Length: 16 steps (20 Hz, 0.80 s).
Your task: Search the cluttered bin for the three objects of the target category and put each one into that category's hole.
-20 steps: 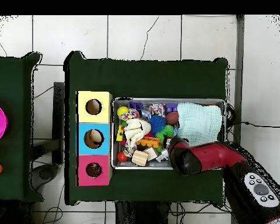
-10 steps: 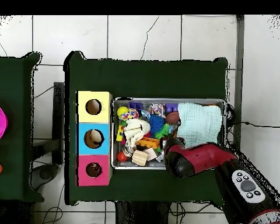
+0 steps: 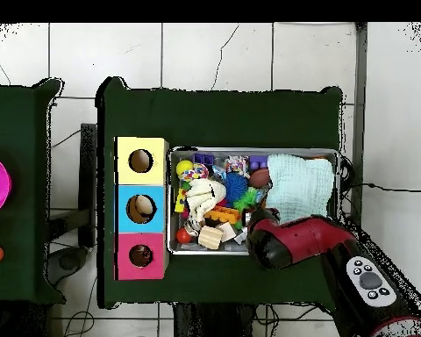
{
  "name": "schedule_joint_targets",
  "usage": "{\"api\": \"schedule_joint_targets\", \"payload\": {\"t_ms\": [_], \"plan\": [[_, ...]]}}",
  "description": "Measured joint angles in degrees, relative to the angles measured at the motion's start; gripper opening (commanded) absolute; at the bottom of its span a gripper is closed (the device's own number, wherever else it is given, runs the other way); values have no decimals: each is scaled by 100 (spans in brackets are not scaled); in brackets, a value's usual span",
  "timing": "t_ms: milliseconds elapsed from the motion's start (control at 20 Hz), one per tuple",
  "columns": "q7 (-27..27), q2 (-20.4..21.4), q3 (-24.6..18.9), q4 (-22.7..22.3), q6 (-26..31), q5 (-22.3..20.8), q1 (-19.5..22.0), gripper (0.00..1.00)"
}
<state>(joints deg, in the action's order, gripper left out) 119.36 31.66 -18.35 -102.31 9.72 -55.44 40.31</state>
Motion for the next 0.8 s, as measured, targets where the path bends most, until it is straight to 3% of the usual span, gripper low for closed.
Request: {"api": "schedule_joint_targets", "payload": {"t_ms": [150,500,800], "plan": [[0,190,0,-90,28,193,-1,0],[0,1011,7,-608,520,1242,-250,0],[1,1432,140,-814,625,1806,-923,0]]}}
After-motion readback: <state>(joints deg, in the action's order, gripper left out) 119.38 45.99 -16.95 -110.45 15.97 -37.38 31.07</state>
